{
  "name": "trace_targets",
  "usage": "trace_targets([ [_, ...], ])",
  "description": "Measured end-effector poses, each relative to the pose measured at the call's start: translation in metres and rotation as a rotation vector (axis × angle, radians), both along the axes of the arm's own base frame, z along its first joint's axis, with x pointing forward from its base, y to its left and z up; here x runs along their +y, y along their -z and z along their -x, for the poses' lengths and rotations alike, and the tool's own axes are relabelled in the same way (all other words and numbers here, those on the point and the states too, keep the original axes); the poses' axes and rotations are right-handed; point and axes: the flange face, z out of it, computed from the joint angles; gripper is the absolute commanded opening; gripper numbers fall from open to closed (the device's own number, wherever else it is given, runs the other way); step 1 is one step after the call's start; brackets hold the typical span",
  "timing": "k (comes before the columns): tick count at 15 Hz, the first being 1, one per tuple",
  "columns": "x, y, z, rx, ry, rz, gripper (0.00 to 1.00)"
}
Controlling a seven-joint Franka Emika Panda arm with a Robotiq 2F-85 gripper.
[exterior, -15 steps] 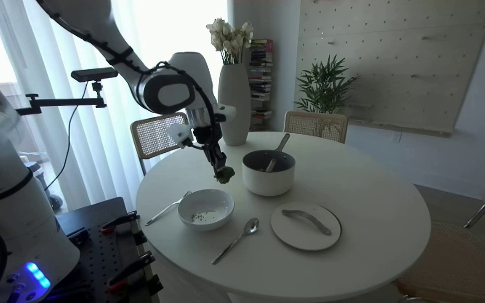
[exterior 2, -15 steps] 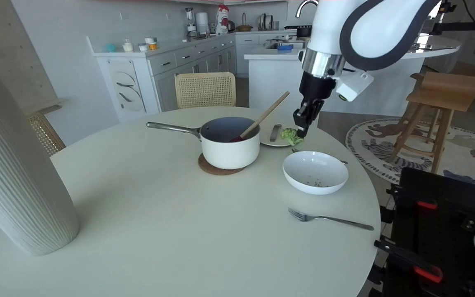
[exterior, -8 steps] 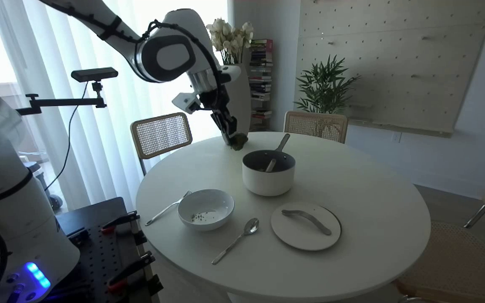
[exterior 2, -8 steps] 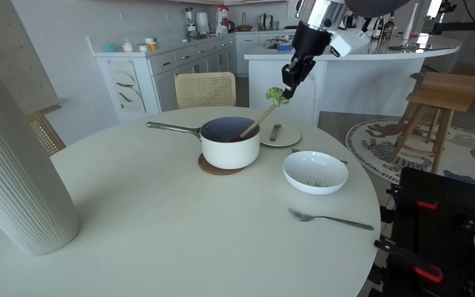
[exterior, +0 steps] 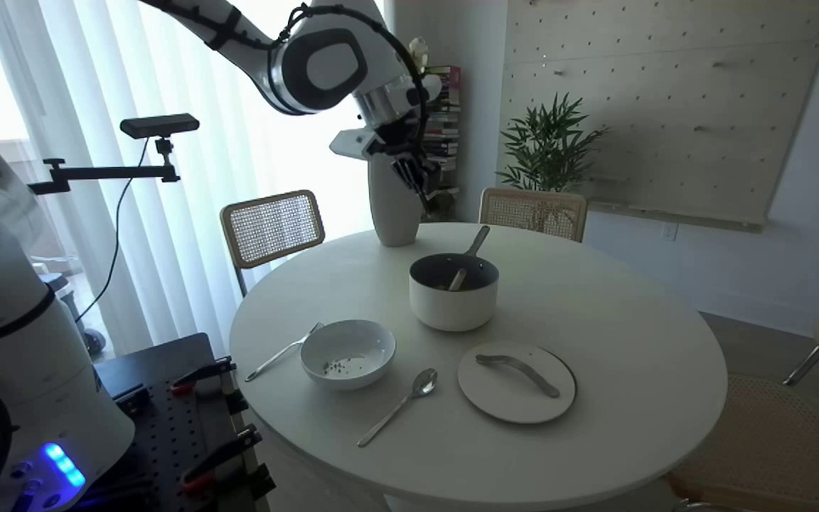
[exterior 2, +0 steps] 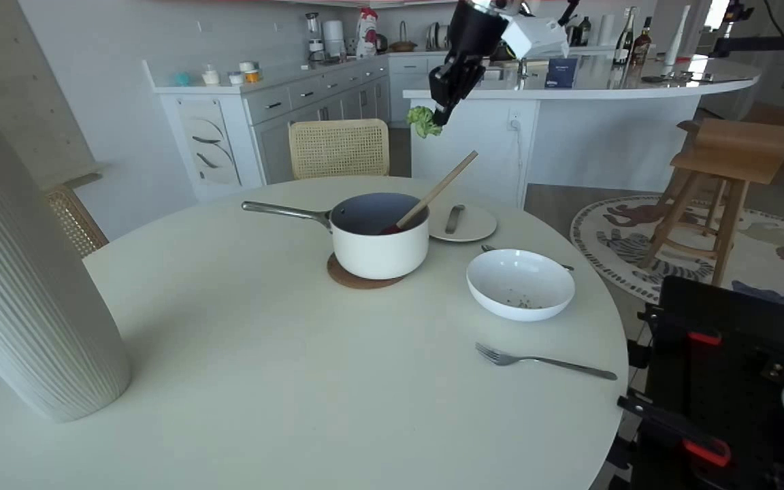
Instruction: Take the broccoli from the white bowl and put it in the white pot then take the wooden spatula out of the pot and put it on the table then put the white lid on the pot
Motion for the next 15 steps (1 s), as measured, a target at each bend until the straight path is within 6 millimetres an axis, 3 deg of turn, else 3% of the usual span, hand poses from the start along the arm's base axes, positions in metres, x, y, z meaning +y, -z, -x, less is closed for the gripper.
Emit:
trace_targets([
  [3,0.001,0.005,-0.029,0.002,-0.002,0.002,0.01],
  [10,0.023,0.039,-0.098,0.101,-0.001,-0.081,0.01],
  [15,0.021,0.057,-0.133,0.174,0.015,-0.113,0.01],
])
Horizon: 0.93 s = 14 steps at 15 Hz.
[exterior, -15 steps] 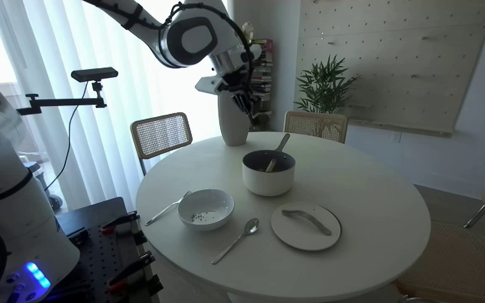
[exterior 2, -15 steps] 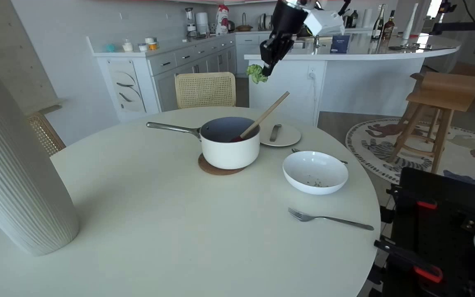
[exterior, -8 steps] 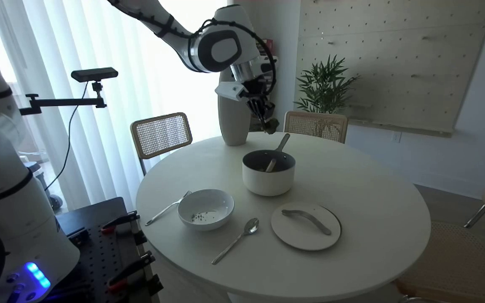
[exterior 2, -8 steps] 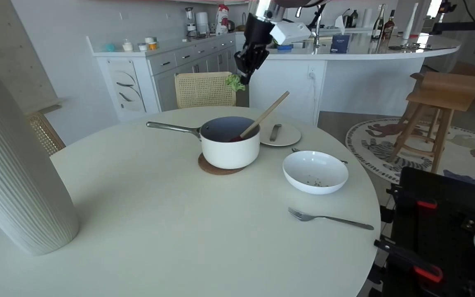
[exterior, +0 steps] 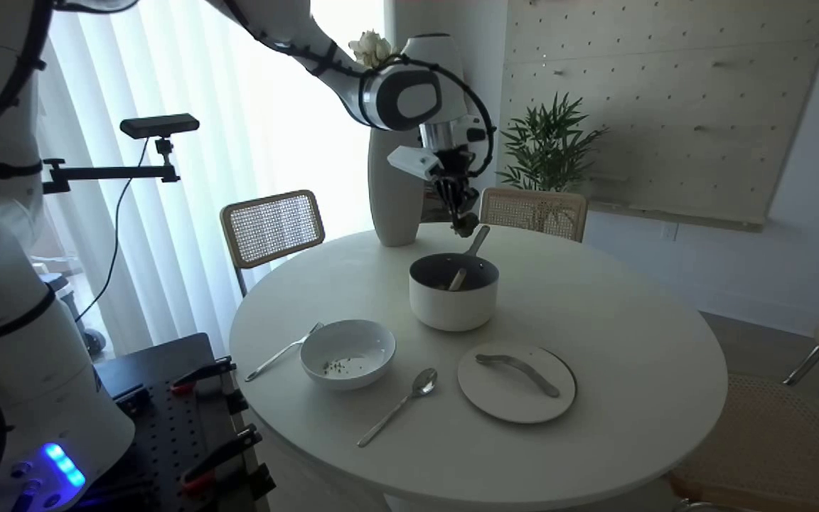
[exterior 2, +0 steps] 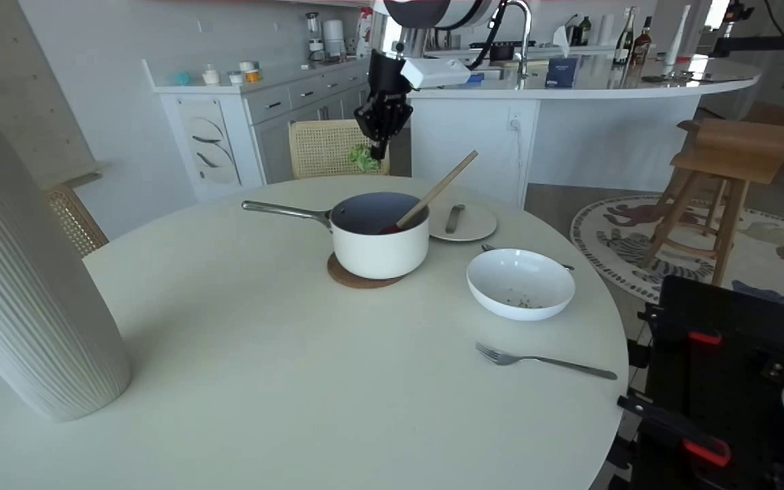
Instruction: Take the broccoli from the white bowl and put it in the white pot then take the wooden spatula out of the pot and put it on the table then put the white lid on the pot
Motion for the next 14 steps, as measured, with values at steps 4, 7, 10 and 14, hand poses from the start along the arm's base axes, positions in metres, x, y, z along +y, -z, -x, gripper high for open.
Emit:
trace_targets([
  [4,-0.004,0.018,-0.013,0.078,0.017,-0.034,0.01],
  [7,-0.003,0.027,-0.017,0.15,0.02,-0.058,0.01],
  [10,-0.005,0.03,-0.019,0.218,0.02,-0.069,0.31],
  [14,-0.012,0.029,-0.022,0.267,0.029,-0.077,0.52],
])
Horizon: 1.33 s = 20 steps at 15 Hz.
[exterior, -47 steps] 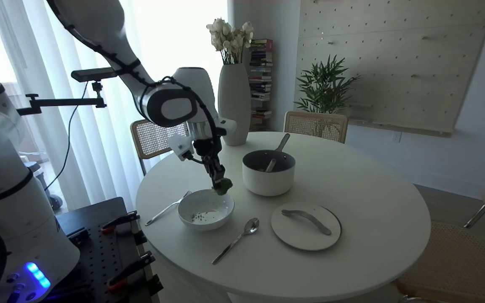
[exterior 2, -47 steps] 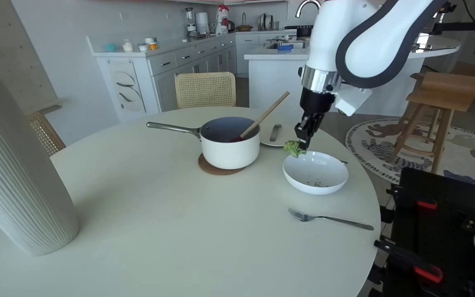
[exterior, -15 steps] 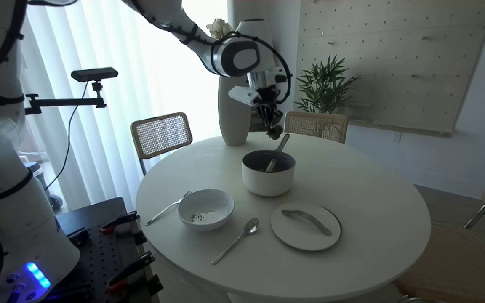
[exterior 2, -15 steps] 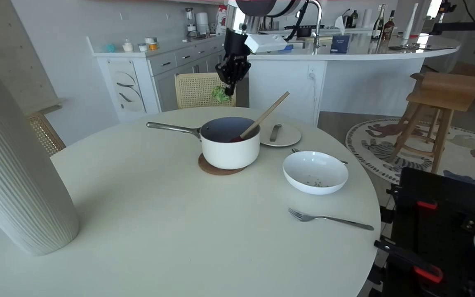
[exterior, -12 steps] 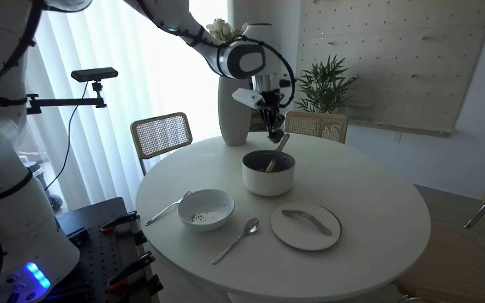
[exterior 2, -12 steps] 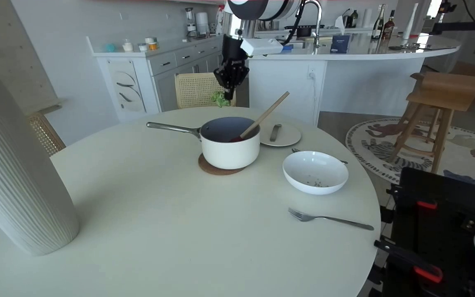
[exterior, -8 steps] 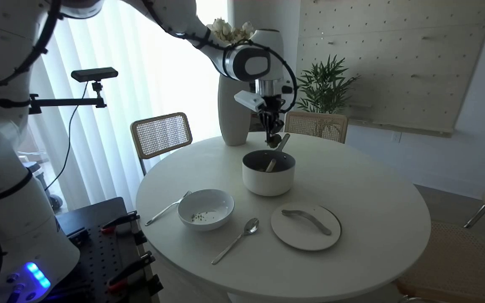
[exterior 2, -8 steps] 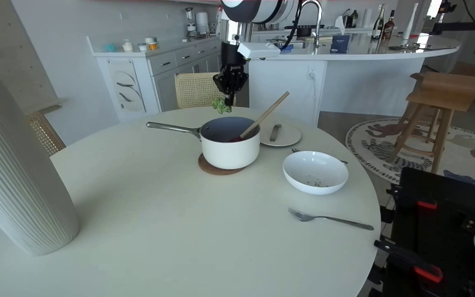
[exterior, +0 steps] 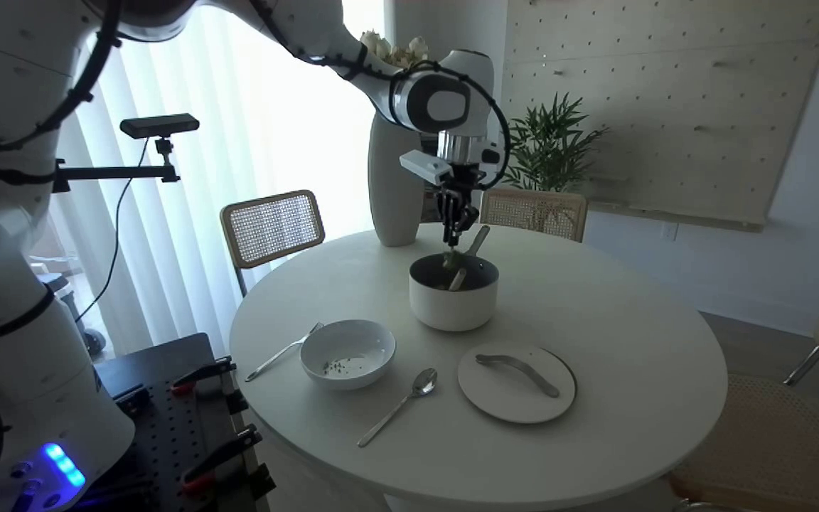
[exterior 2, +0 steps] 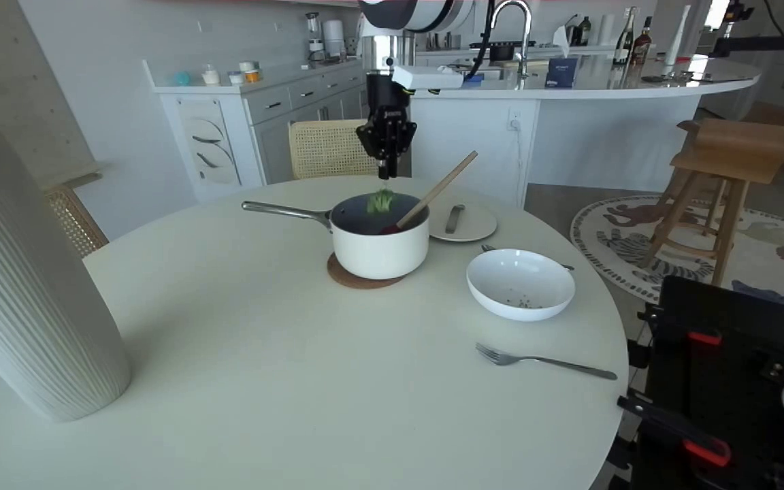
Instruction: Take the broccoli from the white bowl and put it in the white pot then take the wooden spatula out of the pot and put it on the table then put the white lid on the pot
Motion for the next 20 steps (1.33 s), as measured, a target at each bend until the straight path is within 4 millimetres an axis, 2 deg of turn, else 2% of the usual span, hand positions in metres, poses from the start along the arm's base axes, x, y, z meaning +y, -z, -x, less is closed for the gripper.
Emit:
trace_targets([
  [6,-0.01,-0.01,-0.003,0.02,0.01,-0.005,0.98],
  [13,-0.009,-0.024,0.001,0.02,-0.022,-0.004,1.0],
  [16,-0.013,-0.028,0.011,0.032,-0.084,0.008,1.0],
  [20,-0.032,-0.029,0.033,0.047,-0.125,0.022,1.0],
])
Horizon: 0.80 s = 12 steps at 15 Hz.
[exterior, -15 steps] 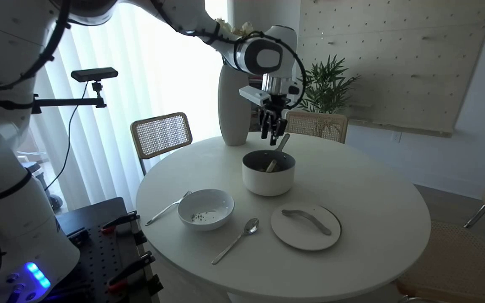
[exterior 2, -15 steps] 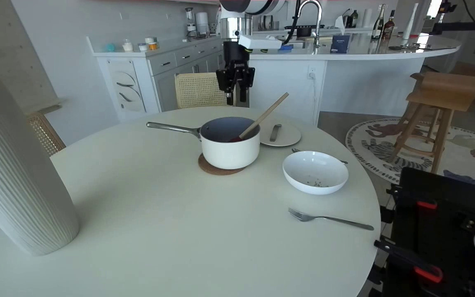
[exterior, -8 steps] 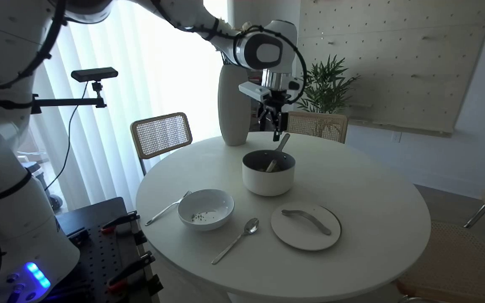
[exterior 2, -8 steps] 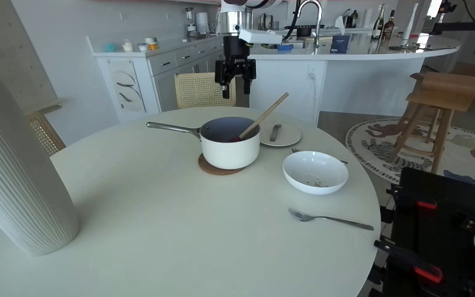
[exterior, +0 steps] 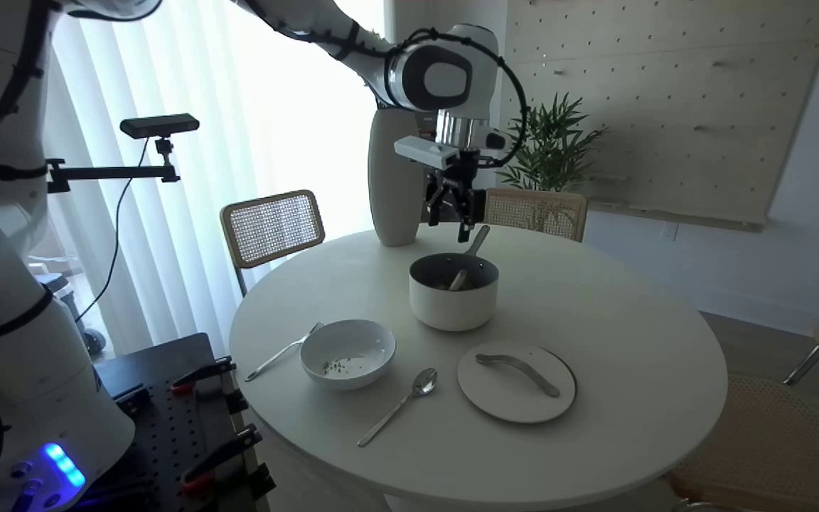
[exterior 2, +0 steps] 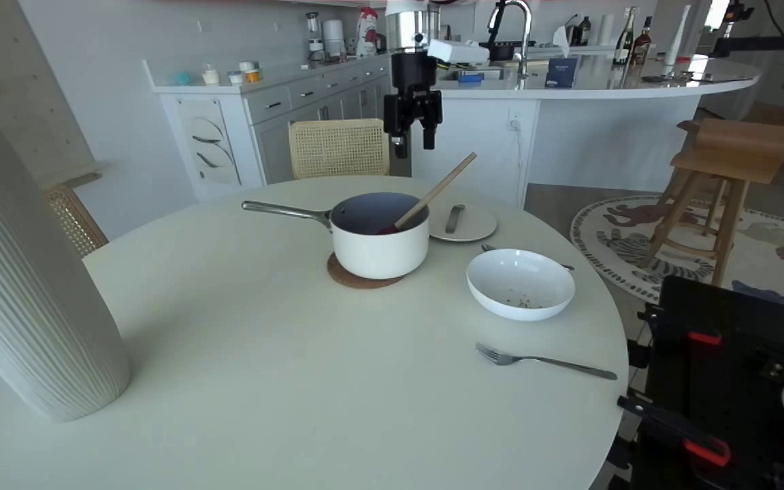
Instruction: Take the broccoli from the white bowl and put it in the white pot then take the wooden spatula out of the pot and put it on the table then put the white lid on the pot
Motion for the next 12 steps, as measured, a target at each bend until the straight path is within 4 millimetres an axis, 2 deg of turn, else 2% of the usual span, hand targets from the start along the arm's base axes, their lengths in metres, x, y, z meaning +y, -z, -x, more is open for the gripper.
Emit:
trace_targets([
  [7,-0.049,-0.007,0.047,-0.17,0.018,0.013,1.0],
  [12,-0.073,-0.004,0.083,-0.261,0.009,0.017,1.0],
])
